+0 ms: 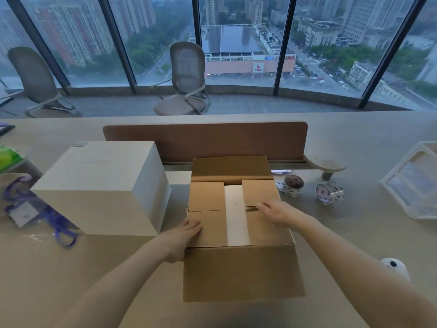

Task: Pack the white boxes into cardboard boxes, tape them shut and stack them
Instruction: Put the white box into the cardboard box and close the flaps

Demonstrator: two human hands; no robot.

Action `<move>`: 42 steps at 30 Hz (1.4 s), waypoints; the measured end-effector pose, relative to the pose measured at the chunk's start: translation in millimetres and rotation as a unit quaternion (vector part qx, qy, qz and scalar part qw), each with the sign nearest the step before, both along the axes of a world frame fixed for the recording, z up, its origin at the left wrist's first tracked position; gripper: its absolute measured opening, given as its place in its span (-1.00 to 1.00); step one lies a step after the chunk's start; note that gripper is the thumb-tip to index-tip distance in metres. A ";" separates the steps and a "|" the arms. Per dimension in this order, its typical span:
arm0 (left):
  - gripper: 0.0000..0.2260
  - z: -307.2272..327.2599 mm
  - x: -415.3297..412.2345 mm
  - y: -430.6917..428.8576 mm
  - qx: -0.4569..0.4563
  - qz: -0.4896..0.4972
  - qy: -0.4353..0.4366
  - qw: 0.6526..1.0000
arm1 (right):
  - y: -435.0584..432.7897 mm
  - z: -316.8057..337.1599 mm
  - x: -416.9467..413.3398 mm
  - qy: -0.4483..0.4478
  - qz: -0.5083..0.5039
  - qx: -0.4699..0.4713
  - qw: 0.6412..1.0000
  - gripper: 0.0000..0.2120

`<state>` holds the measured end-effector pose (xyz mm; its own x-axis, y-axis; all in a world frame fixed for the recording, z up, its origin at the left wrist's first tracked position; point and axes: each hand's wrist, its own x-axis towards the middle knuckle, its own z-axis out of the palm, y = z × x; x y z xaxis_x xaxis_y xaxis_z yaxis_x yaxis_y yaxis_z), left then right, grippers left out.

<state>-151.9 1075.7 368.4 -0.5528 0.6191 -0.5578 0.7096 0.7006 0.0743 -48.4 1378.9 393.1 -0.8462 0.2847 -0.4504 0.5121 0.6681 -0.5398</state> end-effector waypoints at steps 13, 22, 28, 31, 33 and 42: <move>-0.26 -21.7 -48.4 -29.5 0.110 -0.075 -0.128 0.983 | 26.5 10.1 87.6 -0.049 -0.203 0.042 0.977 -0.43; -0.46 -40.8 -39.7 -42.6 0.278 0.054 -0.213 0.935 | 4.0 13.6 87.0 0.013 -0.327 -0.107 0.939 -0.35; -0.09 -58.2 -27.3 -66.9 0.206 0.194 -0.196 0.939 | 15.9 -5.1 37.0 -0.017 -0.213 -0.012 0.977 -0.26; -0.14 -69.9 -14.8 -75.8 0.145 0.284 -0.212 0.924 | 33.6 -23.9 12.1 -0.064 -0.185 0.017 0.980 -0.14; -0.22 -73.7 -6.1 -74.1 0.144 0.334 -0.204 0.909 | 47.9 -30.9 -0.9 -0.075 -0.138 0.066 0.985 -0.23; -0.06 -45.6 -5.9 -22.0 0.229 0.505 -0.114 0.824 | 100.8 -64.6 -5.7 -0.115 -0.064 -0.149 0.980 -0.01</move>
<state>-157.8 1053.7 322.8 -0.8285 0.0816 -0.5541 -0.2878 0.7867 0.5461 -54.1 1479.7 328.5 -0.6785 0.2083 -0.7045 0.7123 0.4211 -0.5615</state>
